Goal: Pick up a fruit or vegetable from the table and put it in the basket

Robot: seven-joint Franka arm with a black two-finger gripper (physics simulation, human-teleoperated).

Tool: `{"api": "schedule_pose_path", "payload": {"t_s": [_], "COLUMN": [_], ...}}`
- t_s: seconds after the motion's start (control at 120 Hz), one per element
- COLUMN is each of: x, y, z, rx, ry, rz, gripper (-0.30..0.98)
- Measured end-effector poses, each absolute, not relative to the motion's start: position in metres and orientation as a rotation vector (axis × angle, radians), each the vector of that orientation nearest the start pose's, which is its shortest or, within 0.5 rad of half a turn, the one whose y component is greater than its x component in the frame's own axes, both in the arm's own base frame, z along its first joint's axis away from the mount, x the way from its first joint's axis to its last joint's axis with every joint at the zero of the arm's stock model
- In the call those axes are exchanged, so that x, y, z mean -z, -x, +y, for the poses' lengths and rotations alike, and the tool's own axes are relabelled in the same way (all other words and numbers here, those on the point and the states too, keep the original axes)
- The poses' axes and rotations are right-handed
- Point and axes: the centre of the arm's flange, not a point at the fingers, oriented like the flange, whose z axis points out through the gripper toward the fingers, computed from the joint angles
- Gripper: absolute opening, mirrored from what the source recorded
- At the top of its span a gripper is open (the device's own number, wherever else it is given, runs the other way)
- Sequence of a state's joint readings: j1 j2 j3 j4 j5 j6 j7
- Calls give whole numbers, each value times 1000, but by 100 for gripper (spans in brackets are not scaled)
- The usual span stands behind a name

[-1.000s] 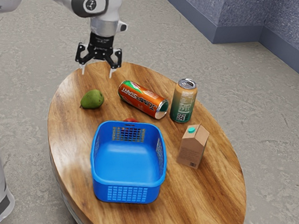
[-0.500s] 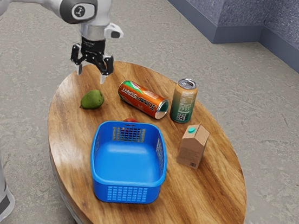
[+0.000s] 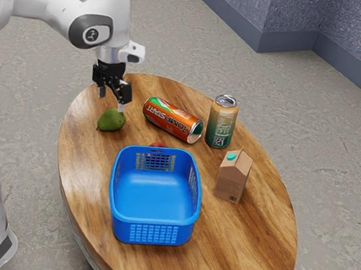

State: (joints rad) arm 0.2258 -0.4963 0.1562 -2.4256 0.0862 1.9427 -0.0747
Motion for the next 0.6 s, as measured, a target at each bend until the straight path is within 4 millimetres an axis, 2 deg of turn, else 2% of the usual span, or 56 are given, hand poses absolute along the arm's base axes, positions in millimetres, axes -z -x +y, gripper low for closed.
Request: {"api": "schedule_pose_path", "payload": {"t_s": [0.292, 0.6], "x": [-459, -451], "y": [-369, -367], "z": [158, 159], "rx": [34, 62], "ry": [3104, 3112], "rz": [-469, -333], "gripper": [69, 69]}}
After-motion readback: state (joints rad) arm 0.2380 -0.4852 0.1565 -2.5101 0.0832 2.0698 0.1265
